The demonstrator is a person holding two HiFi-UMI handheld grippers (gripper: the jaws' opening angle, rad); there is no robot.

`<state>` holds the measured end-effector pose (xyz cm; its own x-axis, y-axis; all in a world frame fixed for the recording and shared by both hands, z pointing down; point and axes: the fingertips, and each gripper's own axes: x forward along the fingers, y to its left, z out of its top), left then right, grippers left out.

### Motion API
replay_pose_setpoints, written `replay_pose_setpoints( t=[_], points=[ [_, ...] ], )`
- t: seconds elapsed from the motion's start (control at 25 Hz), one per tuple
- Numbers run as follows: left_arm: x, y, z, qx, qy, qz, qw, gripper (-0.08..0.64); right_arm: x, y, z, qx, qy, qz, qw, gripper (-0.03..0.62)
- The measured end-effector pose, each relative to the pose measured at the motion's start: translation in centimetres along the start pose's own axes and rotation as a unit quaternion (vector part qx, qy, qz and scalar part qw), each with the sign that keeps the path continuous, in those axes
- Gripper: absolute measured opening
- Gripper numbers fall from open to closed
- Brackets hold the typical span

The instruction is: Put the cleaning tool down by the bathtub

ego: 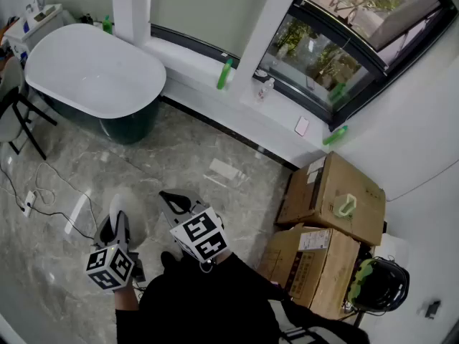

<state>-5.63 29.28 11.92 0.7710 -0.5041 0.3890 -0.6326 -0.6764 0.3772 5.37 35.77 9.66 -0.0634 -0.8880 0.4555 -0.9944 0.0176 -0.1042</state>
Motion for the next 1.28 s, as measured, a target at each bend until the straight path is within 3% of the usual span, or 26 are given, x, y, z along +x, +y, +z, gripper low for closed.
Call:
replay_pose_setpoints(
  t=[0.24, 0.48, 0.6, 0.96, 1.28],
  points=[
    [0.5, -0.4, -0.8, 0.001, -0.004, 0.015, 0.9999, 0.100, 0.3, -1.3, -1.1, 0.002, -0.003, 0.012, 1.000, 0.000],
    [3.9, -2.7, -1.5, 0.006, 0.008, 0.001, 0.9999, 0.100, -1.0, -6.1, -2.4, 0.042, -0.001, -0.014, 0.999, 0.000],
    [2.5, -1.9, -0.7, 0.000, 0.006, 0.022, 0.9997, 0.101, -1.3, -5.4, -2.1, 0.067, -0.003, 0.004, 0.998, 0.000],
    [0.0, -0.3, -0.2, -0.013, -0.019, 0.093, 0.9953, 0.101, -0.9, -6.1, -2.6, 0.074, 0.013, 0.030, 0.997, 0.000],
    [-0.3, 1.8, 1.8, -0.021, -0.037, 0.126, 0.9911, 0.101, 0.5, -6.4, -1.6, 0.078, 0.014, 0.044, 0.996, 0.000]
  ],
)
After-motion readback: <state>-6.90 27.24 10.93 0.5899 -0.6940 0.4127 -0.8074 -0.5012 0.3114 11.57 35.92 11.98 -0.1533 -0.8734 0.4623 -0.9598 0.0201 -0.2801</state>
